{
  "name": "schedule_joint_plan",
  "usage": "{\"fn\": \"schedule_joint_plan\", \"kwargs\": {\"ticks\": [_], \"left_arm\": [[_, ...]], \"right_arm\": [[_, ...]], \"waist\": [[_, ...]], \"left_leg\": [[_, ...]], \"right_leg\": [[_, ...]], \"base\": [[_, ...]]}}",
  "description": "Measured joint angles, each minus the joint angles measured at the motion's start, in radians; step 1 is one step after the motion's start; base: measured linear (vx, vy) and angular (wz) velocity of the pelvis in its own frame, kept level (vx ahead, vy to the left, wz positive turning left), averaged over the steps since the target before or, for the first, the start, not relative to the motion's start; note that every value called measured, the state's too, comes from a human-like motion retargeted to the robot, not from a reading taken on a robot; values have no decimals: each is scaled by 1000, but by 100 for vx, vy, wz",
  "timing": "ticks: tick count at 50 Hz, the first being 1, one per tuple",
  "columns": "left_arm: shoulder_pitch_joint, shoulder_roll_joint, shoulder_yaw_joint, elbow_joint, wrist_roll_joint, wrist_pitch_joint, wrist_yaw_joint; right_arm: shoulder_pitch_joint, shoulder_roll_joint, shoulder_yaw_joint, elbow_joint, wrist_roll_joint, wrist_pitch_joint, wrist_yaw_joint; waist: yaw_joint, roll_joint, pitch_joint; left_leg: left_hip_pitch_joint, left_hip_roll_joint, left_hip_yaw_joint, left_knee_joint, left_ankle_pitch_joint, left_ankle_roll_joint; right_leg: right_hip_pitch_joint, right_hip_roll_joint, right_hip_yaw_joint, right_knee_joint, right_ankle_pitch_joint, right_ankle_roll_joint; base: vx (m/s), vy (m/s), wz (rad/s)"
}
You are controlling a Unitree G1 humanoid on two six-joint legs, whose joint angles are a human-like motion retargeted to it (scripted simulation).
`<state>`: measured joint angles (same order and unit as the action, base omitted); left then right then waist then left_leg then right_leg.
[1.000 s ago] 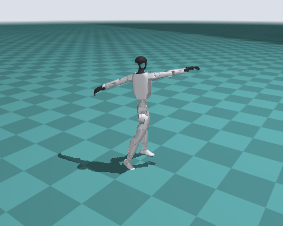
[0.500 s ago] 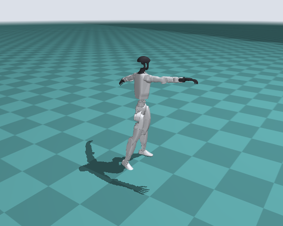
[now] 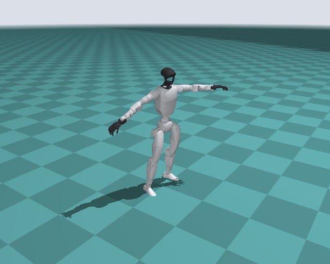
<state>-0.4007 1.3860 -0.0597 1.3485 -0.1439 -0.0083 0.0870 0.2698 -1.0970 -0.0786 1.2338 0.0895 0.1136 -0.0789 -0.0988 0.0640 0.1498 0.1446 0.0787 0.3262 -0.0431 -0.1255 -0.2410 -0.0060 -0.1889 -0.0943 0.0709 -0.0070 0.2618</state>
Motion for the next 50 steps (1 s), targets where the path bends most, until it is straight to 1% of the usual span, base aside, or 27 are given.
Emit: {"fn": "schedule_joint_plan", "kwargs": {"ticks": [2, 3, 4, 5, 10, 14, 18, 21, 22, 23, 24, 25, 30, 35, 43, 50], "left_arm": [[-36, 8, -51, -11, 14, -6, 1], [-55, 12, -75, -13, 36, -11, -9], [-73, 18, -103, -20, 37, -15, -16], [-90, 23, -134, -30, 27, -18, -22], [-208, 68, -267, -44, 46, -38, -84], [-334, 102, -373, -56, 37, -48, -83], [-478, 113, -489, -75, 32, -53, -65], [-588, 102, -584, -84, 38, -53, -63], [-627, 94, -616, -84, 47, -53, -65], [-673, 84, -649, -81, 68, -55, -71], [-706, 76, -682, -80, 66, -53, -72], [-731, 68, -715, -82, 54, -50, -71], [-846, 33, -833, -75, 63, -45, -82], [-911, 21, -896, -67, 67, -48, -90], [-936, 38, -919, -38, 52, -49, -89], [-859, 84, -870, 4, 40, -38, -92]], "right_arm": [[65, 54, -75, 13, 78, 2, -4], [101, 80, -119, 20, 105, -1, 4], [127, 104, -145, 24, 139, 0, 3], [148, 126, -161, 26, 177, 3, -2], [266, 225, -225, 30, 248, 4, -9], [346, 294, -267, 42, 306, 15, -39], [402, 357, -319, 69, 380, 32, -62], [424, 402, -346, 84, 422, 42, -66], [427, 417, -354, 88, 431, 44, -60], [429, 434, -367, 92, 432, 46, -42], [427, 447, -365, 92, 441, 46, -44], [423, 457, -356, 90, 454, 47, -57], [372, 499, -317, 73, 472, 44, -54], [299, 497, -261, 51, 441, 36, -50], [209, 412, -202, 35, 351, 26, -60], [177, 291, -201, 38, 296, 24, -80]], "waist": [[-82, 16, 11], [-127, 21, 11], [-165, 29, 17], [-199, 39, 26], [-387, 65, 49], [-521, 82, 55], [-632, 97, 55], [-688, 108, 52], [-703, 109, 51], [-718, 105, 50], [-723, 109, 48], [-724, 118, 45], [-713, 121, 30], [-660, 120, 13], [-524, 97, -18], [-357, 47, -39]], "left_leg": [[10, 3, 47, 10, -9, 2], [0, 3, 71, 46, -33, 20], [9, 4, 96, 38, -28, 12], [28, 6, 121, 6, -9, -10], [64, 8, 246, 2, -8, -17], [80, 14, 329, 15, -10, -19], [91, 18, 393, 31, -11, -18], [98, 19, 430, 40, -12, -14], [98, 21, 440, 53, -19, -5], [93, 27, 447, 87, -40, 22], [96, 26, 456, 82, -35, 15], [102, 21, 465, 58, -19, -8], [110, 16, 490, 50, -13, -2], [103, 20, 473, 55, -13, 1], [72, 37, 354, 59, -8, -5], [32, 44, 201, 58, 0, -9]], "right_leg": [[-21, 9, 47, 11, 2, 0], [-37, 6, 68, 31, -5, 0], [-46, 14, 94, 29, 1, 0], [-52, 29, 123, 15, 14, 0], [-88, 67, 244, 10, 41, 0], [-108, 96, 323, -4, 65, 0], [-120, 118, 384, -14, 83, 0], [-128, 130, 420, -17, 91, 0], [-129, 131, 430, -15, 90, 0], [-128, 129, 436, -10, 83, 0], [-131, 133, 445, -11, 86, 0], [-137, 141, 456, -16, 95, 0], [-142, 147, 479, -19, 98, 0], [-139, 141, 462, -18, 89, -1], [-117, 113, 341, 9, 49, -8], [-81, 72, 188, 35, 11, -2]], "base": [[2, 3, -119], [2, 4, -120], [2, 0, -132], [1, -3, -143], [1, -1, -133], [2, -2, -113], [2, -2, -87], [2, -1, -67], [3, 0, -43], [3, 0, -41], [2, 0, -51], [2, 0, -58], [2, 0, -26], [2, 0, 17], [5, -2, 79], [3, -1, 116]]}}
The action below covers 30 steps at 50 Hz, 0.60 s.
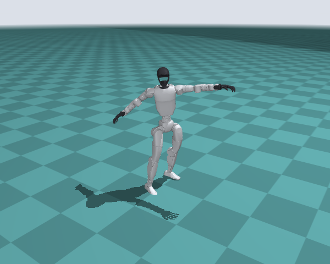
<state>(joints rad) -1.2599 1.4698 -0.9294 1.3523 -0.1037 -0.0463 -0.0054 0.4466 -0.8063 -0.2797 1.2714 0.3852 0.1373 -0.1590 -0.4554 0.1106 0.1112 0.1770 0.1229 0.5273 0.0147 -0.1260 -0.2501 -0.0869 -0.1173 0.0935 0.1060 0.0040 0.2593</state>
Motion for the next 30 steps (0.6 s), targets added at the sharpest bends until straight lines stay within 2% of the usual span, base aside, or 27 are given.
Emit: {"fn": "schedule_joint_plan", "kwargs": {"ticks": [3, 5, 10, 19, 25, 30], "left_arm": [[64, 25, 58, 24, 26, 0, -7], [116, 36, 94, 32, 9, 2, 0], [267, 59, 221, 56, 14, 6, 9], [633, 40, 551, 77, -6, 25, 11], [927, -18, 830, 80, -2, 31, 34], [1167, -98, 1055, 74, -4, 41, 72]], "right_arm": [[4, -59, -29, 4, -37, -10, 6], [0, -100, -36, 6, -33, -9, -3], [-10, -195, -73, 13, -44, -19, -13], [-112, -391, -77, 5, -159, -34, -12], [-264, -543, -1, -7, -278, -49, 3], [-461, -651, 158, -36, -358, -53, 0]], "waist": [[76, -30, -12], [142, -46, -13], [291, -100, -22], [569, -194, -44], [799, -252, -47], [1009, -295, -33]], "left_leg": [[-41, 5, -73, 47, -23, 26], [-43, 3, -121, 13, 0, -1], [-83, -3, -249, 15, 5, 0], [-164, -24, -473, 23, 17, 9], [-203, -40, -572, 19, 31, 16], [-231, -62, -631, 19, 44, 28]], "right_leg": [[15, -24, -78, 21, -25, 2], [34, -29, -120, 3, -21, 2], [83, -54, -249, -9, -36, 2], [157, -78, -473, -22, -63, 2], [186, -81, -571, -35, -68, 2], [205, -89, -630, -56, -63, 2]], "base": [[2, -1, 132], [1, -3, 121], [0, -1, 132], [-1, -1, 129], [-1, -1, 85], [-1, 2, 65]]}}
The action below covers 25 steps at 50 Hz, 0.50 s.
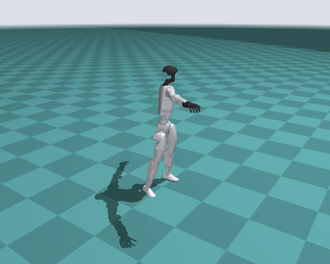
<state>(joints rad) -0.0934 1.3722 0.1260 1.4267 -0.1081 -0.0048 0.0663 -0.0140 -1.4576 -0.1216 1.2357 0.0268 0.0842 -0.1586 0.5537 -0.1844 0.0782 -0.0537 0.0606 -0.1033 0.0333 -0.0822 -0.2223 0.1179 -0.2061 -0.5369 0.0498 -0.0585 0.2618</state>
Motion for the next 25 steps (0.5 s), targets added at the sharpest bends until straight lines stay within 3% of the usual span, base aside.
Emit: {"fn": "schedule_joint_plan", "kwargs": {"ticks": [3, 7, 10, 13, 19, 22, 25], "left_arm": [[129, -47, 141, 5, 3, 9, -5], [237, -89, 254, 1, -66, 17, -20], [349, -131, 380, -1, -130, 16, -6], [418, -177, 461, 3, -221, 18, 28], [516, -279, 567, 34, -346, 34, 60], [545, -317, 600, 46, -331, 32, 51], [553, -332, 590, 43, -352, 25, 51]], "right_arm": [[-182, -39, 158, -24, -67, -4, -4], [-447, -45, 418, -64, -106, 2, -13], [-807, 13, 745, -45, -136, 6, -21], [-1027, 88, 934, -37, -153, 13, -37], [-1307, 247, 1184, -16, -174, 24, -38], [-1376, 298, 1240, -11, -191, 17, -26], [-1426, 350, 1293, 8, -186, 29, -30]], "waist": [[109, -21, 11], [241, -57, 32], [293, -68, 39], [347, -70, 41], [427, -55, 50], [459, -41, 46], [467, -47, 54]], "left_leg": [[-22, -27, -37, 30, -14, 29], [-32, -53, -113, -14, 29, 23], [-41, -72, -173, -27, 48, 29], [-56, -87, -228, -35, 64, 30], [-83, -111, -312, -41, 88, 35], [-95, -116, -335, -25, 75, 53], [-103, -130, -369, -48, 104, 36]], "right_leg": [[4, -29, -47, 40, -23, -7], [41, -26, -118, -14, 1, -1], [60, -32, -180, -7, -4, -7], [70, -34, -235, 2, -6, -14], [85, -35, -321, 15, -6, -28], [80, -43, -354, 59, -26, -58], [94, -32, -381, 15, -1, -38]], "base": [[2, 7, 80], [0, 4, 97], [0, 5, 109], [-1, 4, 100], [-1, 4, 78], [1, 5, 54], [0, 4, 53]]}}
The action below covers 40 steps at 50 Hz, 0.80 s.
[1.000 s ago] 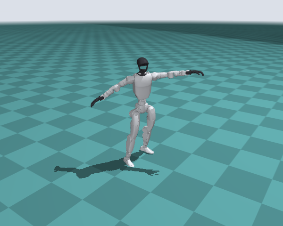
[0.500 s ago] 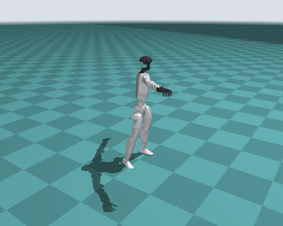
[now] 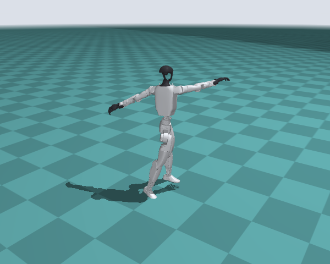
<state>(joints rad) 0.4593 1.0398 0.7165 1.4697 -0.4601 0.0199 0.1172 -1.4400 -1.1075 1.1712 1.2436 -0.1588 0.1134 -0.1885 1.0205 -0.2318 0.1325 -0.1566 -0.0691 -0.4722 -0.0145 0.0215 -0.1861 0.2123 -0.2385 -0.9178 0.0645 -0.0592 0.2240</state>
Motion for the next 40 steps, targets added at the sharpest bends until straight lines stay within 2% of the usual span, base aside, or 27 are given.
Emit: {"fn": "schedule_joint_plan", "kwargs": {"ticks": [2, 4, 10, 23, 32, 40], "left_arm": [[-1, -5, 7, -4, 15, -5, 3], [-9, -4, -6, -13, -5, -8, 4], [-49, 3, -39, -26, -11, -4, -8], [-177, 88, -171, -57, 104, -4, -48], [-295, 210, -260, -71, 161, -5, -43], [-435, 249, -410, -130, 253, -28, -29]], "right_arm": [[-22, 15, 3, 7, -11, -3, -6], [-38, 32, 21, 14, 4, 3, -5], [-78, 50, 38, 19, 8, 2, 5], [-42, -23, 14, 25, 1, 5, 24], [121, -133, -77, 20, 11, 11, 46], [430, -208, -265, 31, 11, 26, 42]], "waist": [[5, 8, -7], [-4, 0, -2], [-47, 4, -10], [-239, 52, -31], [-429, 127, -31], [-646, 195, -10]], "left_leg": [[-1, 3, -6, 8, -13, 12], [-3, -4, -20, -9, 7, -3], [5, 5, -7, -24, 9, -7], [56, 49, 176, 1, -43, -13], [121, 89, 362, 6, -79, -23], [168, 110, 545, 31, -114, -28]], "right_leg": [[-4, -5, -15, 35, -16, -23], [3, 0, -21, 4, 1, -4], [-3, 1, -7, 3, 6, -3], [-46, -14, 177, 8, 13, 10], [-87, -12, 365, -7, 33, 22], [-144, -11, 556, -11, 52, 34]], "base": [[2, 3, 33], [0, 2, 29], [0, 1, -13], [-1, 1, -74], [-2, 1, -110], [-4, 2, -121]]}}
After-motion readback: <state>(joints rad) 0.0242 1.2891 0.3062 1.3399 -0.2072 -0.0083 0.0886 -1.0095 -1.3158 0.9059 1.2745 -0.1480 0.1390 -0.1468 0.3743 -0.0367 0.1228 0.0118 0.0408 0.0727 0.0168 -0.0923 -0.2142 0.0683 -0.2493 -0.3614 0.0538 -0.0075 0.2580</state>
